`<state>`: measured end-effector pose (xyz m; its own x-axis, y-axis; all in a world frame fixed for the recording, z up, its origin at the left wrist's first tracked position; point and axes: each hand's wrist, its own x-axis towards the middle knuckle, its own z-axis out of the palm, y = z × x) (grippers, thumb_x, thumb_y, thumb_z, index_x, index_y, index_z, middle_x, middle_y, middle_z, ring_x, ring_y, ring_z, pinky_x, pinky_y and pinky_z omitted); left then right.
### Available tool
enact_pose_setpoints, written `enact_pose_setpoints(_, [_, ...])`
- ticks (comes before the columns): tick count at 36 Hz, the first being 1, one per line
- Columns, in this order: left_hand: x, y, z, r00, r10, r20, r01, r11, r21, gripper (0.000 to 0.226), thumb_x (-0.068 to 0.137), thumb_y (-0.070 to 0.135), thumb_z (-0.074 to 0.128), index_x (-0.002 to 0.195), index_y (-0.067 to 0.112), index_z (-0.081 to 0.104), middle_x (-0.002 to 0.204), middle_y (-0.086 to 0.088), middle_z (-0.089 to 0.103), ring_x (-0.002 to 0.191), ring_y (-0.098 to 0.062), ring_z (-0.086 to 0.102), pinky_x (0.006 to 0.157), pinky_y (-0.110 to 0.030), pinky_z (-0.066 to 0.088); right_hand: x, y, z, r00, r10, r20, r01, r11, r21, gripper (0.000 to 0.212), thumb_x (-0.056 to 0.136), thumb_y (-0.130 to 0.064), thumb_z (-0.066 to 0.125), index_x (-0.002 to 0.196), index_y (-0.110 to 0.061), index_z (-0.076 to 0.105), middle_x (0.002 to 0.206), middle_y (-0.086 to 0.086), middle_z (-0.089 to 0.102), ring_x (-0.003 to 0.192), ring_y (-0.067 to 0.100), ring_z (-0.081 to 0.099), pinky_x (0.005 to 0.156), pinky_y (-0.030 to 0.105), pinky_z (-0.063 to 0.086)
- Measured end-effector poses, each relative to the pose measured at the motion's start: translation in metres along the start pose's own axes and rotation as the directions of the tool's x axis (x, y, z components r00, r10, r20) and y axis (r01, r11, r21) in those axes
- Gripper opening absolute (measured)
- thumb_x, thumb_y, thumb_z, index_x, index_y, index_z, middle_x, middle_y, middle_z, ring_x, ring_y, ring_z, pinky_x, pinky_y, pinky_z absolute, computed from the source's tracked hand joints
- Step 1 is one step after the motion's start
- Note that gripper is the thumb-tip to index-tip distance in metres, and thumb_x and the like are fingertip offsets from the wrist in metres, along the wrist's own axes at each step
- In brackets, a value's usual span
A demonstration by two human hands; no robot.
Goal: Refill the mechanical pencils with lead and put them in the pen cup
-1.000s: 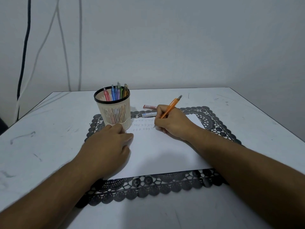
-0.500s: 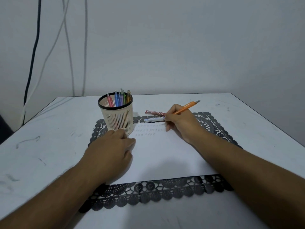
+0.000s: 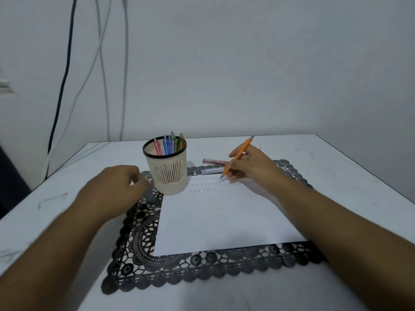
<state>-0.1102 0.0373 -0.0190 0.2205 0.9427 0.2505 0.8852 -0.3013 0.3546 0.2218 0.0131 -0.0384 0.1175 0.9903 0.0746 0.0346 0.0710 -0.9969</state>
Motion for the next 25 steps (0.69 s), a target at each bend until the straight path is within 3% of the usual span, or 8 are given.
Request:
enact_pose_setpoints(2, [0.010, -0.016, 0.007, 0.998, -0.059, -0.014, 0.059, 0.998, -0.003, 0.022, 0.093, 0.046, 0.063, 0.103, 0.027, 0.059, 0.118, 0.000, 0.064, 0.104, -0.020, 0.059, 0.088, -0.044, 0.051, -0.001, -0.007, -0.003, 0.999, -0.029, -0.017, 0.027, 0.995, -0.099, 0.024, 0.094, 0.003, 0.065, 0.115, 0.000, 0.055, 0.091, 0.025, 0.074, 0.079, 0.035, 0.072, 0.077, 0.045, 0.064])
enact_pose_setpoints(5, [0.015, -0.025, 0.019, 0.998, -0.062, 0.017, 0.065, 0.963, -0.262, 0.076, 0.085, 0.052, 0.074, 0.146, 0.032, 0.034, 0.152, -0.002, 0.040, 0.137, -0.026, 0.041, 0.107, -0.051, 0.042, 0.001, -0.024, 0.001, 0.999, -0.048, -0.020, 0.046, 0.995, -0.094, 0.009, 0.101, -0.004, 0.054, 0.109, -0.003, 0.055, 0.094, 0.022, 0.076, 0.081, 0.037, 0.072, 0.075, 0.047, 0.063])
enact_pose_setpoints(8, [0.012, -0.013, 0.026, 0.996, -0.018, 0.087, 0.067, 0.798, -0.599, 0.114, 0.073, 0.053, 0.084, 0.157, 0.046, 0.007, 0.163, 0.001, 0.027, 0.139, -0.016, 0.035, 0.109, -0.041, 0.039, 0.002, -0.040, 0.011, 0.996, -0.085, -0.024, 0.082, 0.992, -0.092, 0.012, 0.102, -0.012, 0.053, 0.099, -0.004, 0.061, 0.092, 0.016, 0.076, 0.080, 0.039, 0.073, 0.081, 0.056, 0.060])
enact_pose_setpoints(11, [0.010, 0.002, 0.036, 0.996, -0.010, 0.087, 0.066, 0.747, -0.662, 0.129, 0.063, 0.053, 0.082, 0.160, 0.044, -0.004, 0.163, 0.004, 0.028, 0.140, -0.016, 0.040, 0.106, -0.035, 0.041, 0.000, -0.057, 0.026, 0.980, -0.198, -0.016, 0.193, 0.968, -0.163, 0.015, 0.102, -0.014, 0.058, 0.098, -0.003, 0.066, 0.089, 0.015, 0.072, 0.086, 0.040, 0.073, 0.084, 0.058, 0.061])
enact_pose_setpoints(14, [0.011, 0.010, 0.043, 0.999, -0.027, 0.039, 0.046, 0.745, -0.666, 0.132, 0.062, 0.052, 0.084, 0.161, 0.040, -0.004, 0.157, 0.005, 0.038, 0.139, -0.017, 0.047, 0.112, -0.043, 0.044, -0.004, -0.077, 0.044, 0.938, -0.345, -0.022, 0.337, 0.927, -0.167, 0.006, 0.101, -0.006, 0.060, 0.104, -0.006, 0.065, 0.089, 0.013, 0.066, 0.082, 0.027, 0.072, 0.077, 0.049, 0.065])
enact_pose_setpoints(18, [0.012, 0.015, 0.052, 0.999, 0.037, -0.005, -0.033, 0.783, -0.622, 0.112, 0.076, 0.037, 0.089, 0.157, 0.040, 0.013, 0.131, 0.023, 0.056, 0.112, 0.003, 0.059, 0.091, -0.023, 0.051, -0.005, -0.098, 0.065, 0.846, -0.533, -0.025, 0.504, 0.813, -0.290, 0.030, 0.094, -0.003, 0.065, 0.116, -0.018, 0.053, 0.083, 0.012, 0.062, 0.078, 0.035, 0.070, 0.070, 0.046, 0.064])
enact_pose_setpoints(21, [0.010, 0.017, 0.054, 0.998, 0.042, -0.040, -0.058, 0.804, -0.592, 0.099, 0.079, 0.033, 0.088, 0.153, 0.039, 0.022, 0.125, 0.026, 0.056, 0.105, 0.004, 0.059, 0.085, -0.020, 0.050, 0.000, -0.105, 0.080, 0.803, -0.596, 0.009, 0.538, 0.718, -0.441, 0.047, 0.091, -0.009, 0.069, 0.127, -0.027, 0.044, 0.075, 0.005, 0.068, 0.069, 0.024, 0.070, 0.069, 0.046, 0.062])
enact_pose_setpoints(25, [0.007, 0.018, 0.052, 0.998, 0.047, -0.046, -0.065, 0.806, -0.588, 0.092, 0.081, 0.034, 0.086, 0.151, 0.035, 0.025, 0.124, 0.027, 0.054, 0.100, 0.015, 0.054, 0.080, -0.012, 0.045, 0.005, -0.104, 0.099, 0.769, -0.635, 0.078, 0.541, 0.580, -0.609, 0.062, 0.092, -0.015, 0.069, 0.141, -0.032, 0.034, 0.080, -0.003, 0.070, 0.060, 0.013, 0.065, 0.065, 0.041, 0.060])
